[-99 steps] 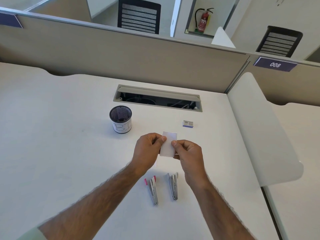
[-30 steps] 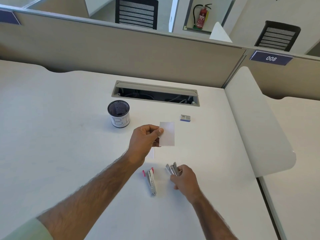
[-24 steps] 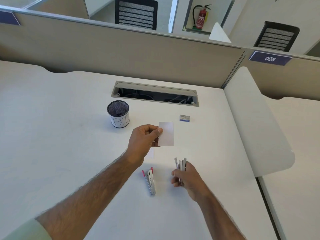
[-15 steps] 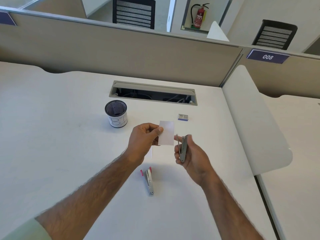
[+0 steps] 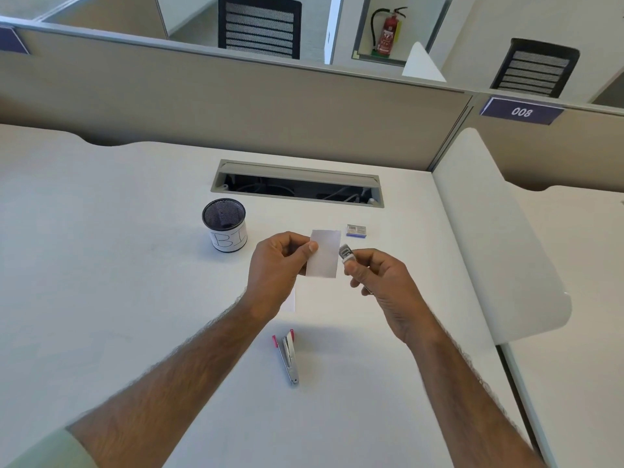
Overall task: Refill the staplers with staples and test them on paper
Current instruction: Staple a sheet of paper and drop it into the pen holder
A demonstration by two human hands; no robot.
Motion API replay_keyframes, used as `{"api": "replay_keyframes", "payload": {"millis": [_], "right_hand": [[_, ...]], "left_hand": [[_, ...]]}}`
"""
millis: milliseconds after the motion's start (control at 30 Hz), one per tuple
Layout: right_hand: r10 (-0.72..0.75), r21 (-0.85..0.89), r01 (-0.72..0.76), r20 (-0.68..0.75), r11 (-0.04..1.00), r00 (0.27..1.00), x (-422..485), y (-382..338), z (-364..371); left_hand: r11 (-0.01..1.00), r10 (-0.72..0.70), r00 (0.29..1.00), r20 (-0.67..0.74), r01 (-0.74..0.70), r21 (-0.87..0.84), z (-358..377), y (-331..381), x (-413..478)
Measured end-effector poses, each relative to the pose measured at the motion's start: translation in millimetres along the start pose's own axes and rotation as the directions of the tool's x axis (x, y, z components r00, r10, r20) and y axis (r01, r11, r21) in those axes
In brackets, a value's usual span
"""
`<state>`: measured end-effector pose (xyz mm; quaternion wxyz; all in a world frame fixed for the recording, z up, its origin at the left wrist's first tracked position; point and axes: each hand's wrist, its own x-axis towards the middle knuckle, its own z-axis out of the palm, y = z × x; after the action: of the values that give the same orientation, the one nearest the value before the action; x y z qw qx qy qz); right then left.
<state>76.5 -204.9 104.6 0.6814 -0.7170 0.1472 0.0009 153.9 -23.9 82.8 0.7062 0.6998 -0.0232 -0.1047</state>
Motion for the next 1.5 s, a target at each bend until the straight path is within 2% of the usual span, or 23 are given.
{"api": "replay_keyframes", "payload": {"millis": [400,600,833,1133,1233,1367,1500], "right_hand": [[-0.001,-0.055,0.005,0.067,0.998,0.998,8,-3,4],[0.006,-0.017,-0.006,0.023,1.000,1.000,12,1,4],[-0.004,0.052,0.002,0.054,0.999,0.999,14,1,7],[-0.022,0.093,0.023,-0.011,0.995,1.000,14,5,13],[-0.013,0.082,0.022,-0.109,0.996,0.994,11,11,19],[0.018,0.111,-0.004,-0.125,0.994,0.992,4,19,27],[0.078,0.118,-0.047,-0.277,0.992,0.958,-4,37,34]], "left_hand": [[1.000,0.013,0.996,0.089,-0.014,0.016,8,-1,2],[1.000,0.009,0.994,0.109,-0.010,0.011,9,-2,3],[1.000,-0.002,0.992,0.126,0.002,-0.001,8,-4,4],[1.000,-0.020,0.989,0.146,0.018,0.019,7,-6,5],[0.999,-0.033,0.988,0.151,0.028,0.037,6,-5,5],[0.997,-0.079,0.987,0.136,0.077,0.021,1,-4,7],[0.993,-0.111,0.990,0.088,0.113,-0.018,-5,-4,9]]}}
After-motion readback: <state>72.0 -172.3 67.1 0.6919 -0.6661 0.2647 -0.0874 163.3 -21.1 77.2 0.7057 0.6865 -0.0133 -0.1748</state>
